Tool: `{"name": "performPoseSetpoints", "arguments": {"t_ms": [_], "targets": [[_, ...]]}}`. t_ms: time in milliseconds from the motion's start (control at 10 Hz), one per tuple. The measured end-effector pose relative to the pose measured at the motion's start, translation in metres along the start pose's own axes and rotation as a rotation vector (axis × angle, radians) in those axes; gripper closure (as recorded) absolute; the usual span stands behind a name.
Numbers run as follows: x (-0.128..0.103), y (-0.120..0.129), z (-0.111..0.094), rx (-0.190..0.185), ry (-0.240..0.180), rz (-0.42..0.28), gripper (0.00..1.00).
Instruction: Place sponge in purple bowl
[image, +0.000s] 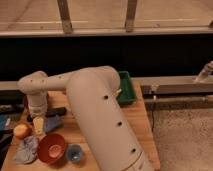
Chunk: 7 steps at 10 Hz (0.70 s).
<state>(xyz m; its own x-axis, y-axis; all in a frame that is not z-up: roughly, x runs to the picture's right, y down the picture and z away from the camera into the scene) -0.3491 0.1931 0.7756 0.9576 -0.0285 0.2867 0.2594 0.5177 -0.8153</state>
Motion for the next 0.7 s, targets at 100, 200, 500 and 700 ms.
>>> {"name": "performPoseSetpoints", "arguments": {"t_ms": [100, 200, 500, 700], "targets": [[0.0006, -0.0005, 0.0026, -0.016, 0.005, -0.001, 0.2], [-0.0005, -0.0003, 0.0037, -0.026, 0.007, -0.003, 0.2], [0.0028, 0.001, 0.0077, -0.046, 0.011, 0.006, 0.2], [0.0065, 0.0023, 0.0095, -0.056, 0.014, 0.021, 0.2]]}}
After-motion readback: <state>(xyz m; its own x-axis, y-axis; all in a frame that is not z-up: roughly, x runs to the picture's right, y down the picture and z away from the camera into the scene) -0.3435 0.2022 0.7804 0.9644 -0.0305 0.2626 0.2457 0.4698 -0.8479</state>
